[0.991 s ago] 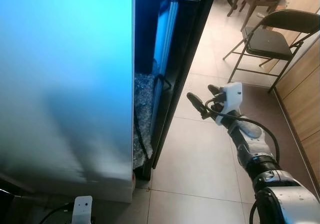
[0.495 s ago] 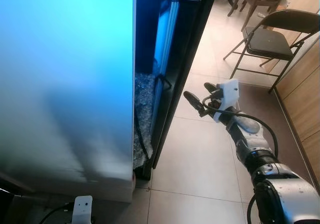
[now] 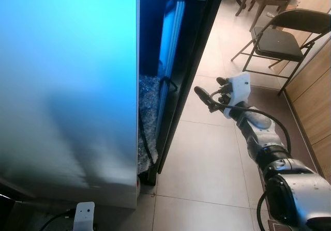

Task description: Restocking fridge

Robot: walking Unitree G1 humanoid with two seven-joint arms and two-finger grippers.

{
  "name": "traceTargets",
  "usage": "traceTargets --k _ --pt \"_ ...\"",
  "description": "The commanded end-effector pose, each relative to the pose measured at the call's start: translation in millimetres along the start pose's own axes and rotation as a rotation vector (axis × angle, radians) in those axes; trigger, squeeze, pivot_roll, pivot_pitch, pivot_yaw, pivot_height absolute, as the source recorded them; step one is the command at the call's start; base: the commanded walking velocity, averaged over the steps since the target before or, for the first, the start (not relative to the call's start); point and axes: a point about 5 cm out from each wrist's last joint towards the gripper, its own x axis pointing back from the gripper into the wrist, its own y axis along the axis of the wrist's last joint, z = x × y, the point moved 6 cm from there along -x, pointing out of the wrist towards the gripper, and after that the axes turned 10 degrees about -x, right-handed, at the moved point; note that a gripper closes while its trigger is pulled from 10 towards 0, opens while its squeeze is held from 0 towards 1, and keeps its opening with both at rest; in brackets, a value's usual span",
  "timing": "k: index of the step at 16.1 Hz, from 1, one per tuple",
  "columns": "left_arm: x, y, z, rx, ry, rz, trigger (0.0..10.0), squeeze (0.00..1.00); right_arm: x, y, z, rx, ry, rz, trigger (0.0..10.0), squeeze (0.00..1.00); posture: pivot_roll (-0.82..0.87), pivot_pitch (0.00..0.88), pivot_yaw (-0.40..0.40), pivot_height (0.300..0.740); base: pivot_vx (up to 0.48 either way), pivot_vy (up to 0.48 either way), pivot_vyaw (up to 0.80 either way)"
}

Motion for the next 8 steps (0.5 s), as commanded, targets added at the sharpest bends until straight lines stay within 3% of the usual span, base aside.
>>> traceTargets --k 1,6,8 --pt "1.2 -8 -3.1 -0.011 -0.012 0.02 10.0 0.0 3.0 7 -13.1 0.022 -0.057 -0.014 10.0 0.0 -0.07 0.127 -0.117 0.74 0.0 0.0 0.0" --pt "0.6 -5 -3.1 -0.018 -0.014 0.014 10.0 0.0 14.1 14 -44.4 0.049 -0.249 -0.048 10.0 0.0 -0.08 0.123 -0.112 0.74 0.0 0.0 0.0" --pt "0.7 -5 -3.5 -0.019 -0.016 0.014 10.0 0.0 16.9 9 -44.7 0.037 -0.253 -0.053 10.0 0.0 -0.08 0.121 -0.115 0.74 0.0 0.0 0.0"
